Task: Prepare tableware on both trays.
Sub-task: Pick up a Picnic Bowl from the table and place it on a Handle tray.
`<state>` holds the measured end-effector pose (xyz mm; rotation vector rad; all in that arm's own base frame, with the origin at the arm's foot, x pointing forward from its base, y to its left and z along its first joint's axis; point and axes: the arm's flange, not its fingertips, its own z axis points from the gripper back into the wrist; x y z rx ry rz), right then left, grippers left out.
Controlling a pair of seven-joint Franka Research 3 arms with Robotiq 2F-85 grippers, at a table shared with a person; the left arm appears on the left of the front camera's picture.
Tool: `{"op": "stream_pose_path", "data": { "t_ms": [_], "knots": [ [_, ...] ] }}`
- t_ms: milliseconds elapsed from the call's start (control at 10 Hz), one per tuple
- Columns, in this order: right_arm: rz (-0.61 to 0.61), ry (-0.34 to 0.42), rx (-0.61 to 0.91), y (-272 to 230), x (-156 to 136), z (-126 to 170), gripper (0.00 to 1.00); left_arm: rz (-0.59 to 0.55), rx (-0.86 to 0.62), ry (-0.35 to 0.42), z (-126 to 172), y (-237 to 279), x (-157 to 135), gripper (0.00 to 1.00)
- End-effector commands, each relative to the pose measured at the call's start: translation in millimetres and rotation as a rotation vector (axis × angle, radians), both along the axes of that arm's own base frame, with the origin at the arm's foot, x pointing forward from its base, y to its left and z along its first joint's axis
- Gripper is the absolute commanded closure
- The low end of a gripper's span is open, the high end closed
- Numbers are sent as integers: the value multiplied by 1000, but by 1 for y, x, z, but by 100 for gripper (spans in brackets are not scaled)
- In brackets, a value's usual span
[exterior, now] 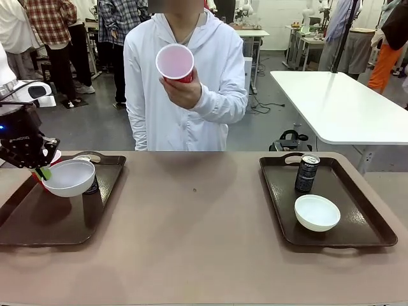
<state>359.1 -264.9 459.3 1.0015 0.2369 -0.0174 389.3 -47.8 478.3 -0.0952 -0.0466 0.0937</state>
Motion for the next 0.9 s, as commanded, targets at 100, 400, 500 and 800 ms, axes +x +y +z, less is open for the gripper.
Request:
{"op": "stream_pose_path", "data": {
  "t_ms": [100,400,500,800],
  "knots": [
    [-11,1,7,1,1,1,0,31,33,10,-20,-1,8,96],
    [-11,1,7,1,1,1,0,61,170,-22,-56,7,8,96],
    [-11,1,7,1,1,1,0,54,169,-12,-59,11,8,96],
    [-11,1,7,1,1,1,0,36,201,29,-78,14,8,96]
  ]
}}
